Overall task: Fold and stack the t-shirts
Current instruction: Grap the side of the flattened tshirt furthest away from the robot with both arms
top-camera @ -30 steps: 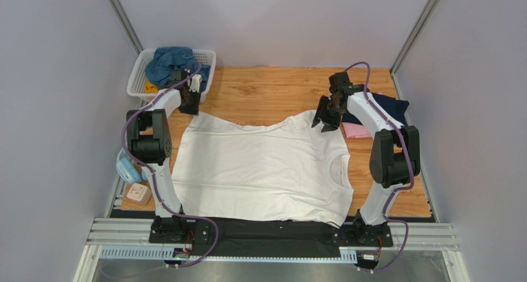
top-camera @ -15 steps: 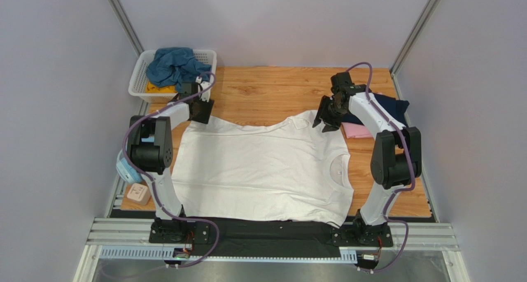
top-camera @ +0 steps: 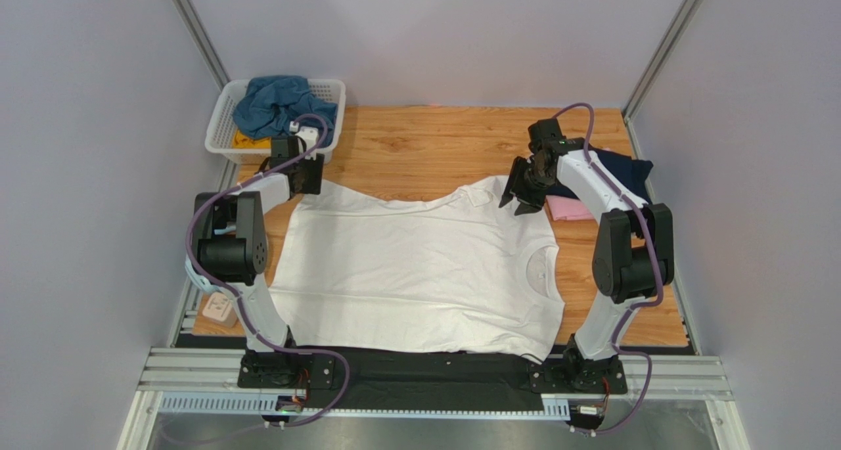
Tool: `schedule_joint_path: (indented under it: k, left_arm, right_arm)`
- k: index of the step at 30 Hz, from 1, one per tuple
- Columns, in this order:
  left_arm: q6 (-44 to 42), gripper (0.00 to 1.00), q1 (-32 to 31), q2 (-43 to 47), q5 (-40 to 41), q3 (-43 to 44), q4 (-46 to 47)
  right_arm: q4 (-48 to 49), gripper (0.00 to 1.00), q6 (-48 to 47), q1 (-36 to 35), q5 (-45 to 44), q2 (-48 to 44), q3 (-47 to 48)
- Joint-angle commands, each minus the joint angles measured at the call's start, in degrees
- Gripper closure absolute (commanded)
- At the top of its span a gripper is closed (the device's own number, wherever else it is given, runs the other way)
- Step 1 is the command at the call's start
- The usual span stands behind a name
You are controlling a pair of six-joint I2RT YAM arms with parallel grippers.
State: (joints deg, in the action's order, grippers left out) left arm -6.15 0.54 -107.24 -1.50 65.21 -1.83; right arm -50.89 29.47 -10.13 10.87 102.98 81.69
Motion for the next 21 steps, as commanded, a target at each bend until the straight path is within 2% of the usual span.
schedule_joint_path:
  k: [1, 17, 19, 21]
  left_arm:
    - [3.5, 0.40, 1.0, 0.2, -1.7, 2.7, 2.0]
    - [3.9, 0.42, 1.0, -6.7, -5.4, 11.8, -7.8]
    - [4.0, 0.44, 1.0, -5.8, -5.2, 10.4, -7.1]
    - [3.8, 0.45, 1.0, -1.9, -5.5, 6.4, -1.2]
  right_arm:
    - [1.7, 0.52, -0.8, 0.2, 0.6, -2.3, 0.4]
    - [1.7, 0.52, -0.1, 0.2, -0.1, 0.0, 2.2]
    - [1.5, 0.52, 0.0, 0.2, 0.0, 0.0, 2.9]
    - [1.2, 0.52, -0.3, 0.2, -0.2, -0.3, 3.1]
